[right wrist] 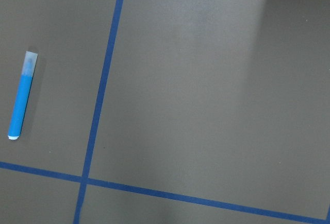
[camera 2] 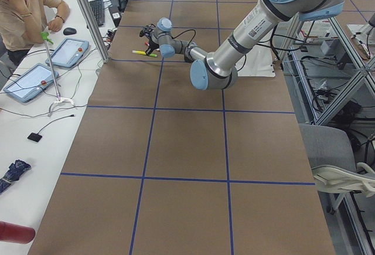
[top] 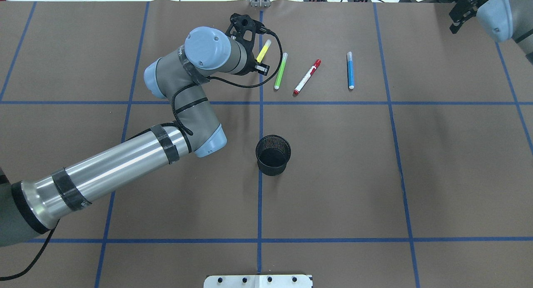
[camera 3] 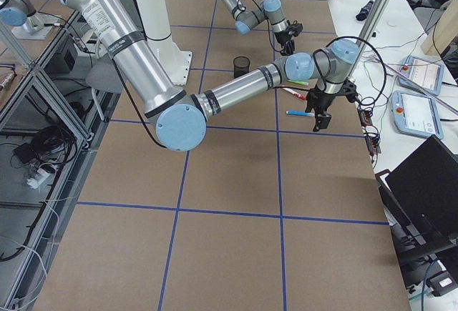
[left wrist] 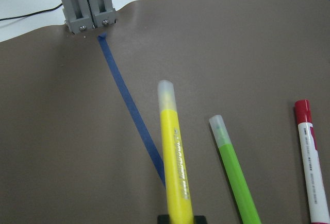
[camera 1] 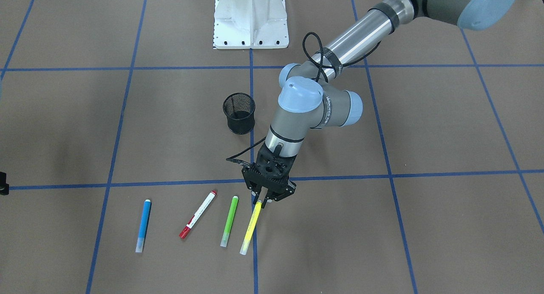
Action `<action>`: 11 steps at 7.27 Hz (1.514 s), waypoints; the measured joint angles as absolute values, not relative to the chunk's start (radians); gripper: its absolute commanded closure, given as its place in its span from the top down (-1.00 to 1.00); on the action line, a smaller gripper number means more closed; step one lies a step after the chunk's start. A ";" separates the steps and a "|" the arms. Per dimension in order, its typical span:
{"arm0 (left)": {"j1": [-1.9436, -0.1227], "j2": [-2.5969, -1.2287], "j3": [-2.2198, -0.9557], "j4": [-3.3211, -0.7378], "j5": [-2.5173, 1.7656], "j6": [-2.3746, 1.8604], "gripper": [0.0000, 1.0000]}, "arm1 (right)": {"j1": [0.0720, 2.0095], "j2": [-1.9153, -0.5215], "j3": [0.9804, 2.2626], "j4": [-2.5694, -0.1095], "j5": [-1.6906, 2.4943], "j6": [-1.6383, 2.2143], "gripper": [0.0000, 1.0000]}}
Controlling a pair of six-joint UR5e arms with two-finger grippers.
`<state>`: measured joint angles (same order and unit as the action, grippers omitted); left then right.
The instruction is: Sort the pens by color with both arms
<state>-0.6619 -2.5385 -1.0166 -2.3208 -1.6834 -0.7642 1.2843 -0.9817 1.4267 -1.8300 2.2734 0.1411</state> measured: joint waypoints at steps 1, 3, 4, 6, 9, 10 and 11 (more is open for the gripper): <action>-0.656 -2.538 -1.016 -2.321 -1.676 -0.764 0.98 | 1.283 -0.981 1.427 -1.830 2.273 0.143 0.98; -0.643 -2.535 -1.017 -2.325 -1.635 -0.765 0.98 | 1.282 -0.980 1.427 -1.830 2.273 0.148 0.98; -0.641 -2.534 -1.020 -2.329 -1.625 -0.766 0.98 | 1.281 -0.980 1.427 -1.830 2.273 0.150 0.98; -0.648 -2.530 -1.037 -2.324 -1.623 -0.776 0.98 | 1.281 -0.984 1.427 -1.823 2.273 0.148 0.98; -0.766 -2.445 -1.138 -2.203 -1.811 -0.770 0.98 | 1.306 -1.011 1.426 -1.773 2.273 0.123 0.98; -0.835 -2.407 -1.173 -2.149 -1.926 -0.748 0.98 | 1.330 -1.024 1.426 -1.770 2.273 0.091 0.98; -0.903 -2.359 -1.202 -2.118 -2.023 -0.687 0.98 | 1.360 -1.045 1.427 -1.768 2.274 0.039 0.98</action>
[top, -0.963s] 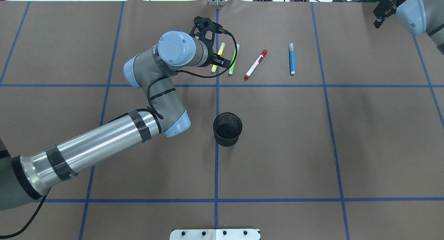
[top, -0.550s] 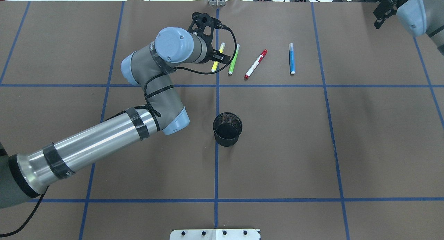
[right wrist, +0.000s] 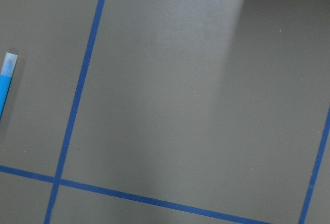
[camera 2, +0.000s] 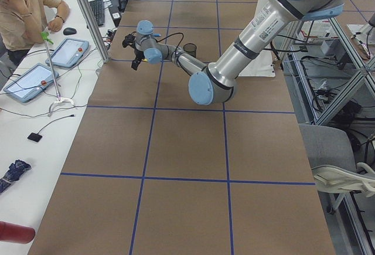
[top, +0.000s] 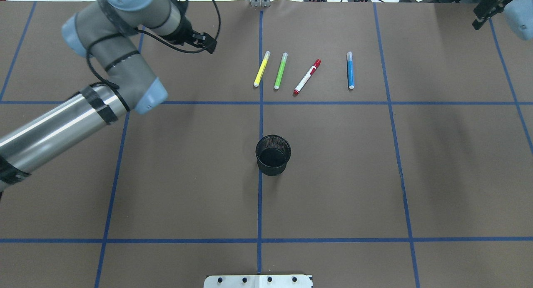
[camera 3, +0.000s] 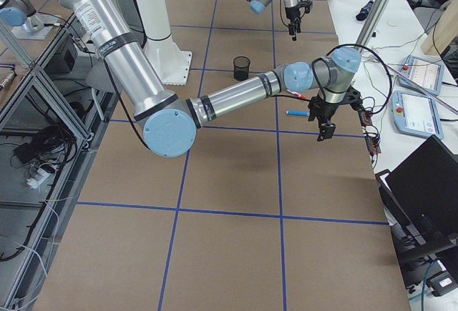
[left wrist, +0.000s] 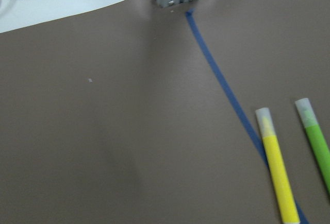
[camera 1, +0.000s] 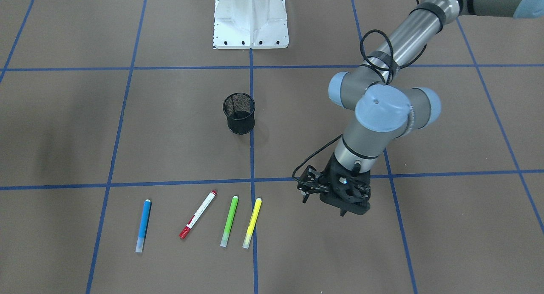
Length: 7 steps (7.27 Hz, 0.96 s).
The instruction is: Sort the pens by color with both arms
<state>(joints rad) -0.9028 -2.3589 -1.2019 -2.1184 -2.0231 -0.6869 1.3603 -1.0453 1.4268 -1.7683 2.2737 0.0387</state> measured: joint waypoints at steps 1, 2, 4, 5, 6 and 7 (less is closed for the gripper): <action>-0.973 -2.309 -1.228 -2.081 -2.107 -0.597 0.98 | 1.393 -1.076 1.428 -1.767 2.274 -0.020 0.98; -1.047 -2.272 -1.250 -2.020 -2.178 -0.498 0.98 | 1.423 -1.110 1.428 -1.766 2.275 -0.077 0.98; -1.168 -2.182 -1.345 -1.826 -2.250 -0.322 0.98 | 1.477 -1.179 1.428 -1.763 2.275 -0.147 0.98; -1.213 -2.118 -1.414 -1.723 -2.259 -0.234 0.98 | 1.491 -1.210 1.427 -1.747 2.275 -0.156 0.98; -1.261 -2.051 -1.476 -1.628 -2.262 -0.147 0.99 | 1.500 -1.239 1.427 -1.716 2.275 -0.157 0.98; -1.322 -1.992 -1.510 -1.554 -2.263 -0.046 0.99 | 1.503 -1.263 1.427 -1.694 2.275 -0.157 0.98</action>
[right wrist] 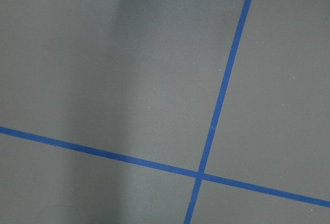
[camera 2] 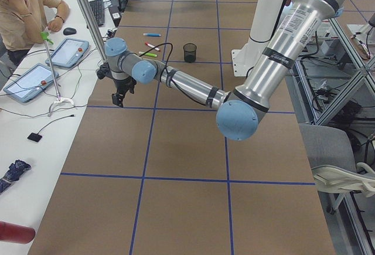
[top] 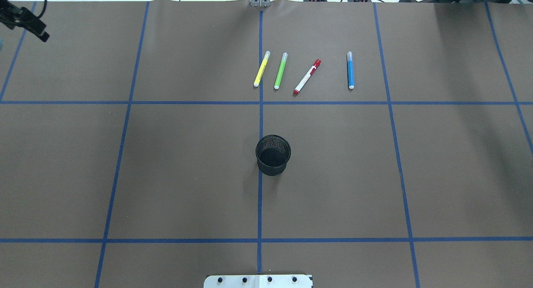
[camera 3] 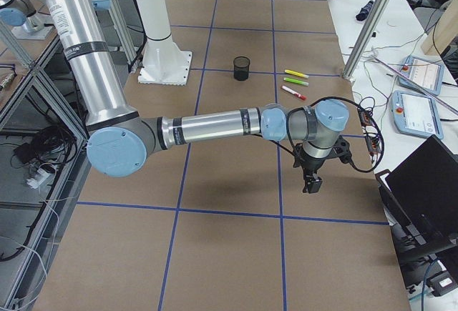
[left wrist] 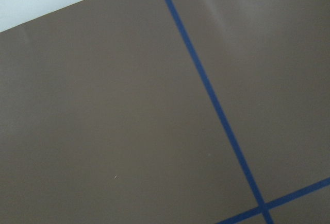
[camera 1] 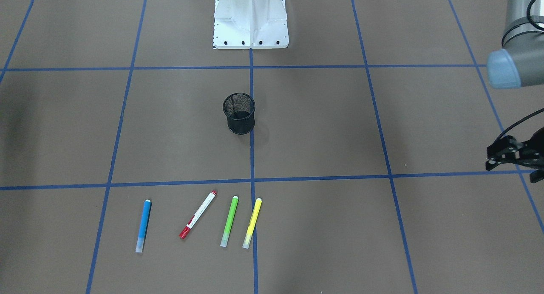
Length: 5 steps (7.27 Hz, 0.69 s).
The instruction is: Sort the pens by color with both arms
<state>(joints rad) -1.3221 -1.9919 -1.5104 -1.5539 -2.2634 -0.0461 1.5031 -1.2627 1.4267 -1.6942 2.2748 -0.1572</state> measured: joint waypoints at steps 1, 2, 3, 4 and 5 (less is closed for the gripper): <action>-1.390 -1.948 -1.522 -1.482 -2.264 0.051 0.99 | 1.506 -1.282 1.427 -1.685 2.275 -0.158 0.98; -1.457 -1.921 -1.522 -1.412 -2.265 0.104 0.99 | 1.512 -1.295 1.427 -1.681 2.277 -0.160 0.98; -1.515 -1.888 -1.521 -1.371 -2.278 0.129 0.99 | 1.518 -1.302 1.427 -1.680 2.278 -0.160 0.98; -1.554 -1.836 -1.525 -1.366 -2.297 0.139 0.99 | 1.520 -1.306 1.429 -1.680 2.279 -0.160 0.98; -1.572 -1.776 -1.534 -1.392 -2.307 0.143 0.99 | 1.521 -1.310 1.432 -1.679 2.279 -0.159 0.98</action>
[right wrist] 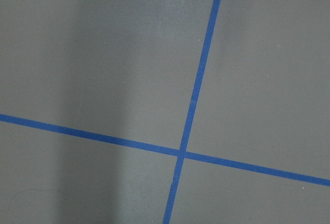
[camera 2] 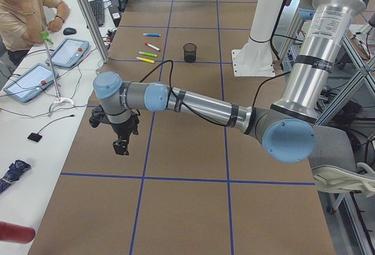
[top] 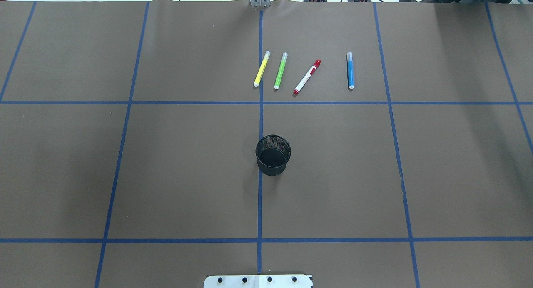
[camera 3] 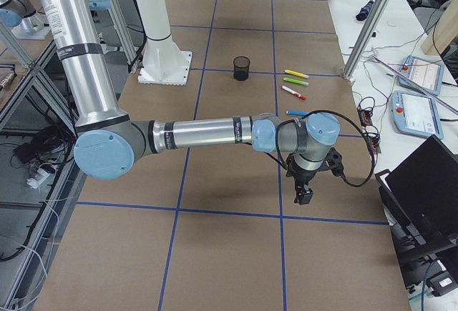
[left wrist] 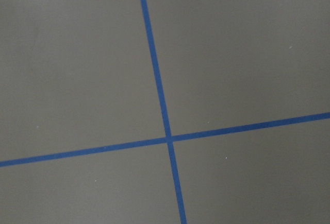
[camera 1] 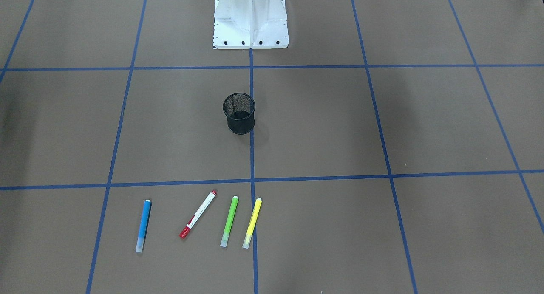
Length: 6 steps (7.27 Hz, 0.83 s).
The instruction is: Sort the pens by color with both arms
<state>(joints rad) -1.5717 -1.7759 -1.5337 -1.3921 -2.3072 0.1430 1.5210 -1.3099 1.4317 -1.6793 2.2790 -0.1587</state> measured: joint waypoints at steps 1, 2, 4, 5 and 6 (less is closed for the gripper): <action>-1.578 -1.715 -1.543 -1.459 -2.312 0.141 0.99 | 1.521 -1.312 1.434 -1.679 2.278 -0.158 0.98; -1.579 -1.664 -1.551 -1.537 -2.316 0.135 0.99 | 1.522 -1.314 1.435 -1.678 2.278 -0.156 0.98; -1.585 -1.634 -1.560 -1.597 -2.362 0.134 0.99 | 1.522 -1.317 1.436 -1.679 2.279 -0.151 0.98; -1.596 -1.630 -1.567 -1.606 -2.380 0.137 0.99 | 1.522 -1.320 1.436 -1.680 2.279 -0.149 0.98; -1.608 -1.621 -1.583 -1.610 -2.385 0.137 0.99 | 1.522 -1.321 1.436 -1.680 2.278 -0.147 0.98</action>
<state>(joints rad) -1.6083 -1.6211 -1.5827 -1.6104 -2.3847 0.1373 1.5217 -1.3215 1.4358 -1.6796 2.2785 -0.1471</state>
